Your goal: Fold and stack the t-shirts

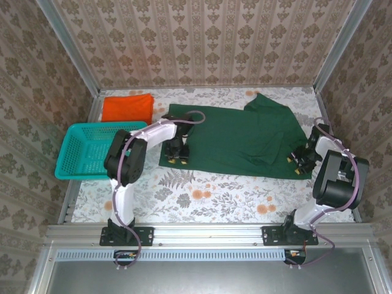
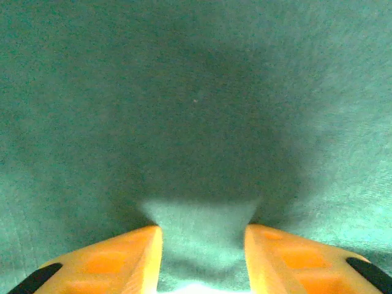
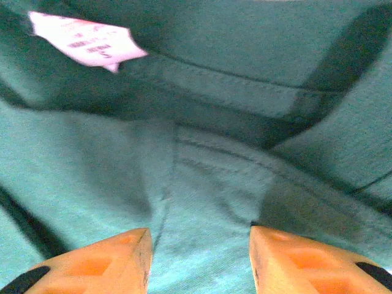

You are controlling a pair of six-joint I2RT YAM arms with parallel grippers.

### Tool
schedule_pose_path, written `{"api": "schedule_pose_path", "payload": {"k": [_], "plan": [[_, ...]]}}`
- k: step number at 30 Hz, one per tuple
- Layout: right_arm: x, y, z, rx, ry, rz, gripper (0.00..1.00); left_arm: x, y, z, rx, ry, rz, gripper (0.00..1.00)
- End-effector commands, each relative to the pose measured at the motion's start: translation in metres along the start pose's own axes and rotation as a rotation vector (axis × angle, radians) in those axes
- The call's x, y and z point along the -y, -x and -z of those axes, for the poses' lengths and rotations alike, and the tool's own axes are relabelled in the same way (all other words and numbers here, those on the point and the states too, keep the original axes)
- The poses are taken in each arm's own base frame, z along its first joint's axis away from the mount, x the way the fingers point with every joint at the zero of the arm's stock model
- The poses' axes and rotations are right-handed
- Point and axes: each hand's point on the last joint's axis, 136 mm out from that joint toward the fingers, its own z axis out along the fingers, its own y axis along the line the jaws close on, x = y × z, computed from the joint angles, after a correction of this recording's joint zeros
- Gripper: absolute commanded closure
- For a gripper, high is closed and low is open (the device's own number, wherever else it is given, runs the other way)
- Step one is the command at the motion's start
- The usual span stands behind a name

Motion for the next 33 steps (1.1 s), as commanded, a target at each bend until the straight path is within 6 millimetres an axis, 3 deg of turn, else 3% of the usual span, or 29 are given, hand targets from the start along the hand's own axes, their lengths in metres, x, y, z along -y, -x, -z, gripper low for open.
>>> {"api": "schedule_pose_path", "payload": {"k": [1,8,14,21,24,27,30,33], "plan": [[0.027,-0.004,-0.004,0.001,-0.129,0.008,0.52,-0.021,-0.018,-0.016,-0.028,0.055,0.01,0.59],[0.047,-0.007,-0.002,0.011,-0.197,-0.028,0.51,-0.032,-0.067,-0.02,-0.066,0.069,-0.008,0.58],[0.054,-0.015,0.003,0.024,-0.189,-0.05,0.5,-0.029,-0.113,-0.022,-0.119,0.066,-0.032,0.56],[0.059,-0.008,0.023,0.097,-0.213,-0.057,0.45,-0.031,-0.151,-0.014,-0.172,0.052,-0.016,0.51],[0.049,-0.003,0.043,0.155,-0.159,-0.056,0.42,-0.029,-0.147,0.006,-0.14,0.044,-0.021,0.45],[0.018,-0.006,0.062,0.207,-0.009,-0.022,0.41,-0.028,-0.128,0.033,-0.066,0.065,-0.047,0.35],[-0.016,-0.026,0.065,0.184,0.087,0.066,0.42,-0.021,-0.109,0.05,-0.021,0.046,-0.056,0.34],[-0.037,-0.053,0.055,0.14,0.105,0.148,0.43,-0.012,-0.098,0.051,-0.003,0.022,-0.076,0.34]]}}
